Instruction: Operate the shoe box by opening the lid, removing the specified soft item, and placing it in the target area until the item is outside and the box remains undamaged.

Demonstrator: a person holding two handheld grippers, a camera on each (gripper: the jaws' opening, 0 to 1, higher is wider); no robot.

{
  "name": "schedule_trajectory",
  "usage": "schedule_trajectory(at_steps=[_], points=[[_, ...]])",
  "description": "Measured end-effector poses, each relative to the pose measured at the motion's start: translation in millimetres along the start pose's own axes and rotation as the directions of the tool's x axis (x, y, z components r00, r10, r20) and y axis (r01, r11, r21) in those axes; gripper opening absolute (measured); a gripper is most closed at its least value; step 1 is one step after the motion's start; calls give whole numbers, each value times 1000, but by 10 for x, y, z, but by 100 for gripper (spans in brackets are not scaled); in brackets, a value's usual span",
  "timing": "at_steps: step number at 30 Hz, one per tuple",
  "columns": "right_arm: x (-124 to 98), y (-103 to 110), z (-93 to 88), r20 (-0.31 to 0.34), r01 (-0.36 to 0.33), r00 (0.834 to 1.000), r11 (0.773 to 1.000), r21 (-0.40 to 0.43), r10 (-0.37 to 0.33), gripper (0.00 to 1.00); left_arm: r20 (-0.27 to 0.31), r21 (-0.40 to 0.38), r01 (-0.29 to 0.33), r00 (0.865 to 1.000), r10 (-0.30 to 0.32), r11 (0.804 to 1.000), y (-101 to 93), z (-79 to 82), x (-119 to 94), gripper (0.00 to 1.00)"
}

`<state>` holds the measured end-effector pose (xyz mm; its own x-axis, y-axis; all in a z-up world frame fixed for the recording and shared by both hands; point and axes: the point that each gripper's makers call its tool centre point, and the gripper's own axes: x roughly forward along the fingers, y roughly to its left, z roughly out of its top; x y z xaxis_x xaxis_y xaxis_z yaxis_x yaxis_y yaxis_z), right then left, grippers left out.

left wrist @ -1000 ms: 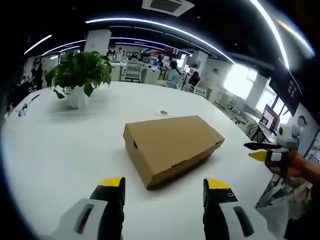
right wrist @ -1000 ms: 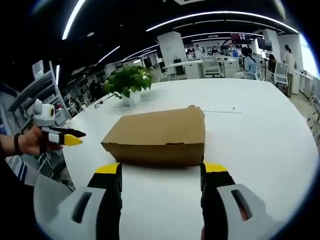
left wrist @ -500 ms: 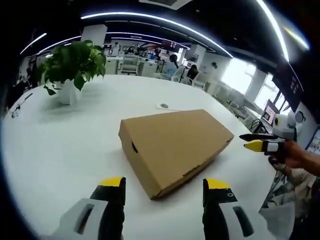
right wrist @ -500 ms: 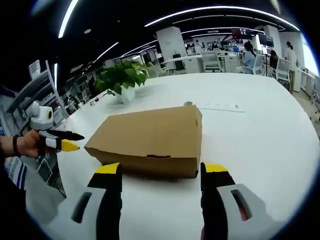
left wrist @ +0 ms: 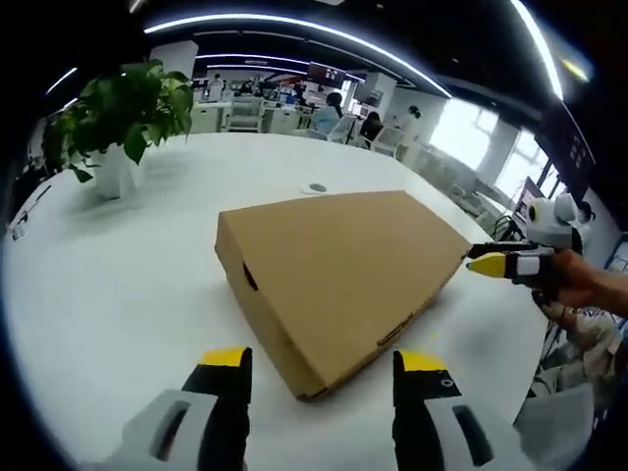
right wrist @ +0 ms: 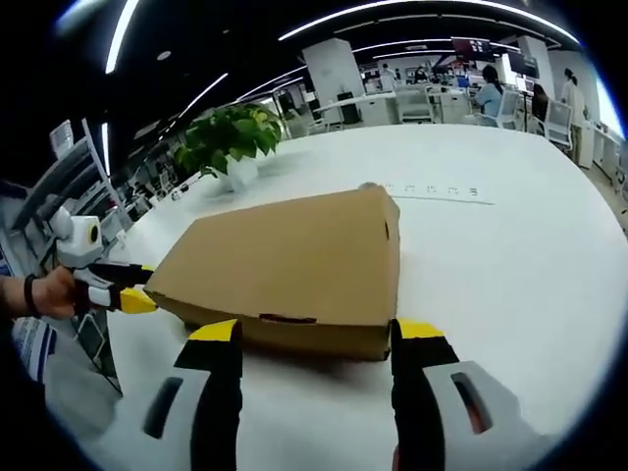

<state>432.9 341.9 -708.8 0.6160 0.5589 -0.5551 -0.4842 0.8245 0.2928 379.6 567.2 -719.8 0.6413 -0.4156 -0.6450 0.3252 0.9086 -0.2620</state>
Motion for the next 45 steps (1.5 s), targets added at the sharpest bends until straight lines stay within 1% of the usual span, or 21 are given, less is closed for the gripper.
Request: schedule_trajectory(at_steps=[1, 2, 3, 4, 5, 9, 16, 20, 26, 39, 45], points=[[2, -6, -2, -1, 5, 1000, 1000, -4, -5, 55, 2, -3, 1, 1000, -1, 1000, 11, 1, 8, 51], [2, -11, -4, 0, 10, 1000, 1000, -8, -10, 54, 0, 0, 35, 999, -35, 999, -41, 7, 15, 48], [2, -19, -7, -2, 17, 1000, 1000, -17, -17, 53, -5, 4, 42, 999, -42, 999, -62, 2, 21, 46], [5, -27, -9, -2, 20, 1000, 1000, -23, -20, 53, -8, 30, 10, 1000, -10, 999, -25, 1, 25, 45], [8, -26, -14, -2, 23, 1000, 999, -28, -23, 52, -11, 41, 13, 1000, -13, 999, -44, -11, 25, 45], [16, -37, -20, -5, 54, 999, 997, -57, -54, 49, -8, 32, 22, 1000, -22, 999, -37, -7, 8, 44], [32, -27, -28, -8, 72, 997, 995, -71, -73, 51, -4, 33, 19, 1000, -19, 999, -54, -2, -12, 42], [35, -8, -36, -11, 71, 997, 995, -71, -72, 52, 0, 28, 28, 1000, -28, 999, -37, -9, -45, 41], [65, 139, -80, -18, 65, 998, 995, -77, -66, 52, -7, 33, 20, 1000, -20, 999, 34, -95, -155, 40], [58, 629, -254, -27, 32, 999, 995, -99, -34, 52, -11, 13, -5, 1000, 5, 1000, 215, -404, -574, 40], [37, 845, -350, -33, 9, 999, 994, -110, -13, 52, -9, -2, -19, 1000, 19, 1000, 265, -584, -804, 39]])
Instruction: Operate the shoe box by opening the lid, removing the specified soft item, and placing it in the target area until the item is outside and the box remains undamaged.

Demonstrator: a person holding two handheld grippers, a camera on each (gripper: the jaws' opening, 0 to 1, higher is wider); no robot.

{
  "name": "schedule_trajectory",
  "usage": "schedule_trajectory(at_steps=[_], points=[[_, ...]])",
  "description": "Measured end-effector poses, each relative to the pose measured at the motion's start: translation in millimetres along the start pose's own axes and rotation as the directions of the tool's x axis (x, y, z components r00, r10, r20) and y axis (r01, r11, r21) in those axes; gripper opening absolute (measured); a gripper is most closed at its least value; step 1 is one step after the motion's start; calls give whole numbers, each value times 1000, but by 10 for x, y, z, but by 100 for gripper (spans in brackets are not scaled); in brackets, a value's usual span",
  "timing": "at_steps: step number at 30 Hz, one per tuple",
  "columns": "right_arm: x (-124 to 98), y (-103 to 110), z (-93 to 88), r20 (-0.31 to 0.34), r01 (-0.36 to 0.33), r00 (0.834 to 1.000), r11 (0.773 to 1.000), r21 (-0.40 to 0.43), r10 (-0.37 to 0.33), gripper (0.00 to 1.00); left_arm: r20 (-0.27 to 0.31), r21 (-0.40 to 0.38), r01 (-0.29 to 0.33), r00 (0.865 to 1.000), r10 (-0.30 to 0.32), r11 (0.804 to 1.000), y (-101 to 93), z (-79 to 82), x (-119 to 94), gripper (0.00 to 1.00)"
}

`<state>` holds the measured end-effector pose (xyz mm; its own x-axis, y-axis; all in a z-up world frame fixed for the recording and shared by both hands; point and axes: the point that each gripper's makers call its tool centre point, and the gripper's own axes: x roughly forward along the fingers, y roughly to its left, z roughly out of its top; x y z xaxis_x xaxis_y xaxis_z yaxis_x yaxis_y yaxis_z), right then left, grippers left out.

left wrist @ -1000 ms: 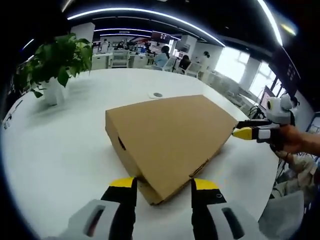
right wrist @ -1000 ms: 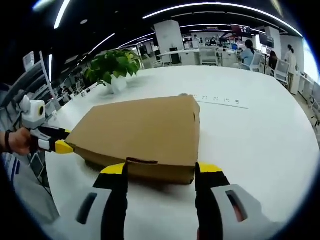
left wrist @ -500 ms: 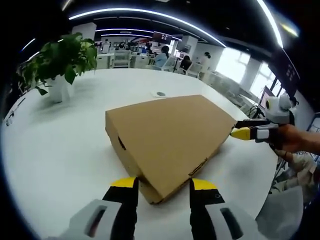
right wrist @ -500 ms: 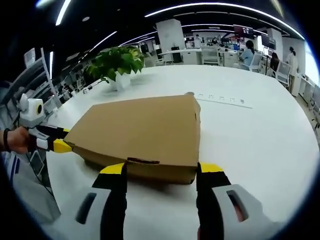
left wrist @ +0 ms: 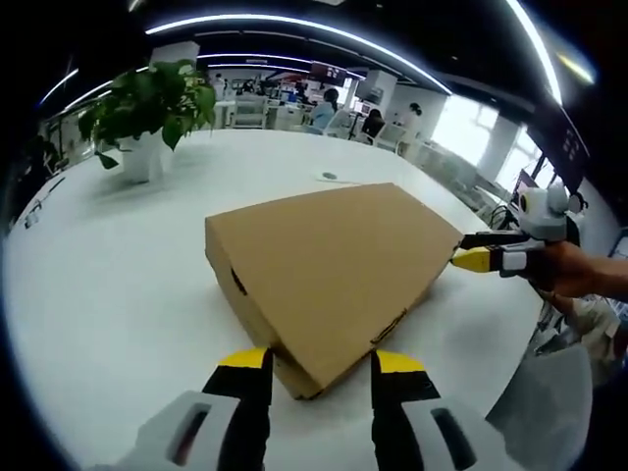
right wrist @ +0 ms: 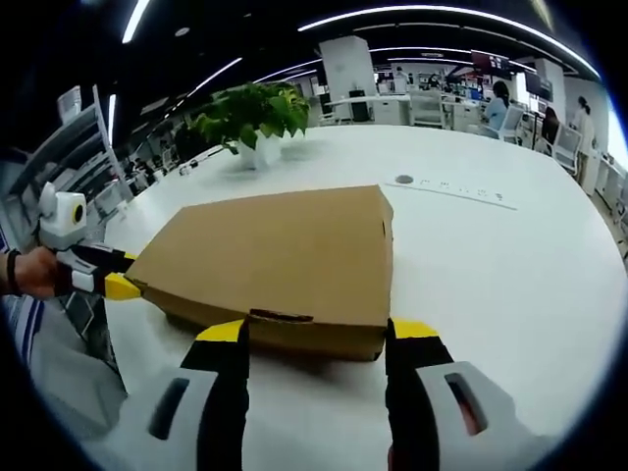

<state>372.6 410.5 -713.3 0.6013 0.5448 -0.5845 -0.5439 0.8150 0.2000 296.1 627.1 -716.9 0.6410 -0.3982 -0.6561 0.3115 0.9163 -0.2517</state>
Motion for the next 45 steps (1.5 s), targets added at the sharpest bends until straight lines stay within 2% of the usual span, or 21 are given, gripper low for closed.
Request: schedule_trajectory(at_steps=[10, 15, 17, 19, 23, 26, 29, 31, 35, 37, 45], points=[[-18, 300, -97, -5, -29, 1000, 1000, -10, 29, 51, 3, -20, -21, 1000, 21, 1000, 104, -207, -254, 39], [-11, 325, -99, -9, -34, 999, 999, -15, 33, 52, 9, -25, -27, 1000, 27, 999, 124, -221, -277, 40], [-20, 324, -89, -7, -55, 998, 998, -3, 55, 53, 9, -21, -31, 999, 31, 999, 114, -219, -271, 40], [-23, 332, -113, -24, -86, 996, 994, -61, 84, 54, 5, -11, -35, 999, 35, 999, 114, -221, -267, 40], [-34, 345, -134, -41, -101, 994, 989, -108, 98, 55, 6, 1, -39, 999, 39, 999, 110, -225, -273, 41], [-24, 371, -204, -73, -134, 990, 968, -212, 121, 58, 24, 50, -80, 997, 79, 996, 107, -215, -286, 41], [13, 349, -218, -84, -121, 991, 970, -210, 106, 57, 28, 51, -86, 996, 84, 995, 83, -233, -269, 42], [19, 300, -193, -77, -93, 994, 977, -193, 80, 52, 33, 39, -95, 995, 94, 995, 102, -224, -264, 42], [28, 224, -136, -45, -37, 998, 996, -84, 33, 44, 33, 34, -104, 994, 103, 994, 106, -217, -270, 41], [40, 246, -151, -55, -41, 998, 992, -116, 35, 44, 33, 28, -108, 994, 107, 994, 109, -215, -276, 40], [-51, 264, -75, -32, -37, 999, 994, -102, 34, 44, 53, -1, -114, 992, 114, 993, 78, -147, -356, 39]])
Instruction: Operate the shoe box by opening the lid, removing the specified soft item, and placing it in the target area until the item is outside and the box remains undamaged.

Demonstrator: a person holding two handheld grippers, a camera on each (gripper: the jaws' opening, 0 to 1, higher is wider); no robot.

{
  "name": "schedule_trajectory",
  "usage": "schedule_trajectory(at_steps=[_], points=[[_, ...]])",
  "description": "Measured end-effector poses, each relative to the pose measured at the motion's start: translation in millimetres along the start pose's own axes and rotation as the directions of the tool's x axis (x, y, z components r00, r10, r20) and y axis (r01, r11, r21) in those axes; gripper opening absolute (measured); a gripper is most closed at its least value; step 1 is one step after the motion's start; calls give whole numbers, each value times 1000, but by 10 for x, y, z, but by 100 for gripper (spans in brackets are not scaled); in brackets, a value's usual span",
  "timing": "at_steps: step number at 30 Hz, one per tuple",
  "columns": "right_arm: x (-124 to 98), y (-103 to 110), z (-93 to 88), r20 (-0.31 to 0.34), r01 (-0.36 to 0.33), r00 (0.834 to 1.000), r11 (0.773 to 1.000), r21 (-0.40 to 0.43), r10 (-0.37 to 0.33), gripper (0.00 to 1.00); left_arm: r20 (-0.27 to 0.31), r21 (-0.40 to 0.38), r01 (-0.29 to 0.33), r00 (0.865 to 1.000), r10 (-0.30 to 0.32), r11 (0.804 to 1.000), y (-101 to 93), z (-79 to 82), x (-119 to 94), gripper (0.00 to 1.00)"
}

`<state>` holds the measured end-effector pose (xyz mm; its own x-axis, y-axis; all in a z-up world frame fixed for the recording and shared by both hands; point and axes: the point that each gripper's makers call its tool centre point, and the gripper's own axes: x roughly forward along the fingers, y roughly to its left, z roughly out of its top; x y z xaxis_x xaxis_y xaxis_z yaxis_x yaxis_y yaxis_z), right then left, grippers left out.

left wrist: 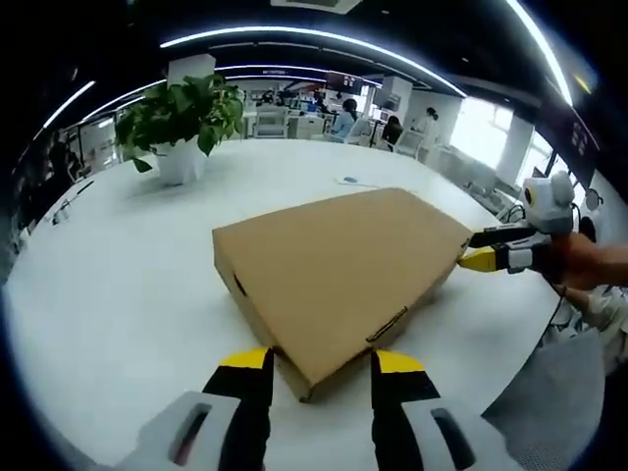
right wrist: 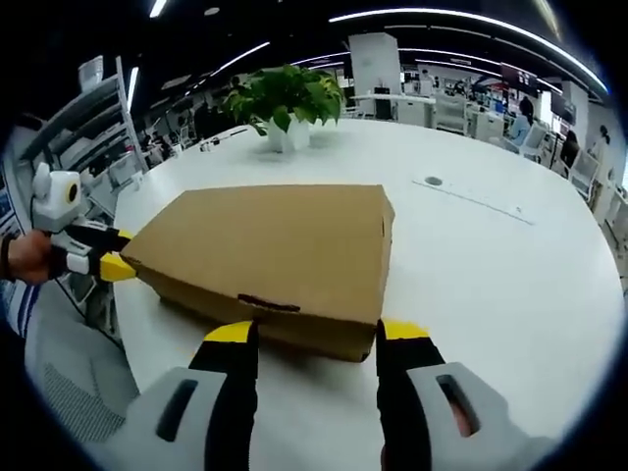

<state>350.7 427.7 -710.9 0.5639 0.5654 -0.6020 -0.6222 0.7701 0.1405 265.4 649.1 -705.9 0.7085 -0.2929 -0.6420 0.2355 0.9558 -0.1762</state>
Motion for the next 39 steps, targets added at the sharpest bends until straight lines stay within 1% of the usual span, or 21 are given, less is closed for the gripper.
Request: schedule_trajectory(at_steps=[4, 8, 10, 12, 13, 16, 18, 23, 29, 35, 39], points=[[-79, 30, 73, 44, 16, 999, 1000, 19, -17, 44, 24, -4, -23, 999, 23, 1000, -33, 78, -82, 38], [-132, 44, 150, 74, 19, 997, 999, 41, -22, 44, 55, -23, -40, 998, 41, 999, -37, 170, -173, 38], [-175, 51, 215, 97, 19, 995, 999, 49, -24, 44, 72, -23, -46, 996, 47, 999, -44, 238, -226, 37], [-230, 60, 306, 137, 17, 990, 998, 67, -26, 44, 88, -14, -51, 995, 52, 999, -59, 307, -278, 37], [-238, 61, 322, 143, 17, 989, 997, 71, -27, 44, 95, -11, -53, 994, 54, 999, -66, 337, -300, 38], [-297, 66, 441, 171, 19, 985, 997, 80, -32, 44, 115, -6, -40, 992, 40, 999, -93, 430, -354, 41], [-320, 66, 504, 181, 19, 983, 996, 81, -34, 44, 123, -2, -32, 992, 32, 999, -107, 465, -374, 42], [-379, 57, 716, 221, 19, 975, 996, 82, -37, 44, 148, 27, -17, 989, 12, 1000, -109, 590, -432, 43], [-402, 40, 957, 268, 16, 963, 996, 93, -41, 43, 170, 56, -15, 986, 5, 998, -92, 752, -491, 43], [-393, 15, 1188, 303, 12, 952, 995, 95, -41, 43, 191, 83, -29, 981, 13, 996, -45, 902, -505, 42], [-373, 5, 1353, 328, 15, 944, 995, 94, -46, 43, 207, 130, -57, 978, 29, 990, 12, 984, -510, 39]])
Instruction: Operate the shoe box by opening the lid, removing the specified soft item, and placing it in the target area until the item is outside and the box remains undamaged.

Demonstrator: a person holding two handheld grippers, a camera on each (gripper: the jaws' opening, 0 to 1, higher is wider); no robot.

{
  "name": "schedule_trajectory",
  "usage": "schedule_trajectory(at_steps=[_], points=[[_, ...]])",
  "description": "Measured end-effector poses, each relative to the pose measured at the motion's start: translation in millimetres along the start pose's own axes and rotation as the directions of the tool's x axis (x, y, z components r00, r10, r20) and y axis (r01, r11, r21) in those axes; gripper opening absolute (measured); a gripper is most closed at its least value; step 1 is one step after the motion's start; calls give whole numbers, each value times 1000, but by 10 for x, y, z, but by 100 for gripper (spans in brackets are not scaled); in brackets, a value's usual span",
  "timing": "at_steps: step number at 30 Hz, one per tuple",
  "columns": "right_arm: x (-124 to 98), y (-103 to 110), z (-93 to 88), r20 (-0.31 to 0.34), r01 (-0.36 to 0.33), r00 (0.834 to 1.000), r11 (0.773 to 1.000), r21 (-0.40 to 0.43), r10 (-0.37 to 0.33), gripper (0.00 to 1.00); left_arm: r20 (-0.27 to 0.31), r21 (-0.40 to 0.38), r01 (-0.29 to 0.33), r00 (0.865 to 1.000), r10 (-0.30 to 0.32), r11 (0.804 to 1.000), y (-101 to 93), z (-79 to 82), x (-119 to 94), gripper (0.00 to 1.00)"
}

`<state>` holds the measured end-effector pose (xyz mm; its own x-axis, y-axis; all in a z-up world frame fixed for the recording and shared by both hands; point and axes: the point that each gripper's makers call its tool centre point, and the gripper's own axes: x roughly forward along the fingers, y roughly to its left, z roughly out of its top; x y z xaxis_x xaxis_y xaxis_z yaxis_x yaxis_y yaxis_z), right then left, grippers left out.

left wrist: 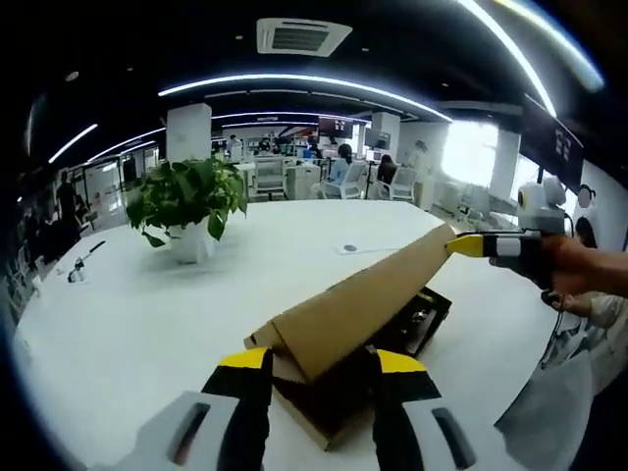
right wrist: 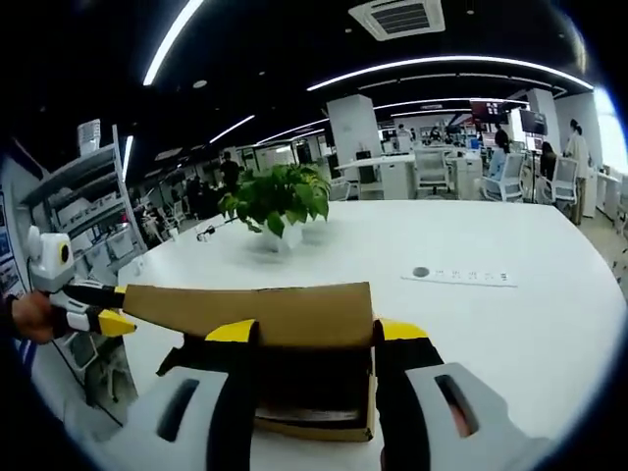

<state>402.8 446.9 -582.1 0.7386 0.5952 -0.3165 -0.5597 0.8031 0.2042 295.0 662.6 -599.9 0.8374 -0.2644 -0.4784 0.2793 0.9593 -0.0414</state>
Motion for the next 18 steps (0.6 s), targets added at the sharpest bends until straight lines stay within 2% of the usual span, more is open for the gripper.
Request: schedule_trajectory(at_steps=[5, 14, 18], points=[[78, 1, 126, 14, -1, 1000, 1000, 2, 1, 43, 21, 39, -31, 999, 31, 999, 84, 103, 35, 36], [165, 80, 327, 37, -10, 999, 1000, 15, 9, 44, 38, 127, -112, 993, 108, 986, 293, 243, 96, 22], [219, 97, 399, 46, -10, 999, 1000, 25, 8, 44, 52, 124, -148, 988, 143, 981, 405, 318, 132, 16]])
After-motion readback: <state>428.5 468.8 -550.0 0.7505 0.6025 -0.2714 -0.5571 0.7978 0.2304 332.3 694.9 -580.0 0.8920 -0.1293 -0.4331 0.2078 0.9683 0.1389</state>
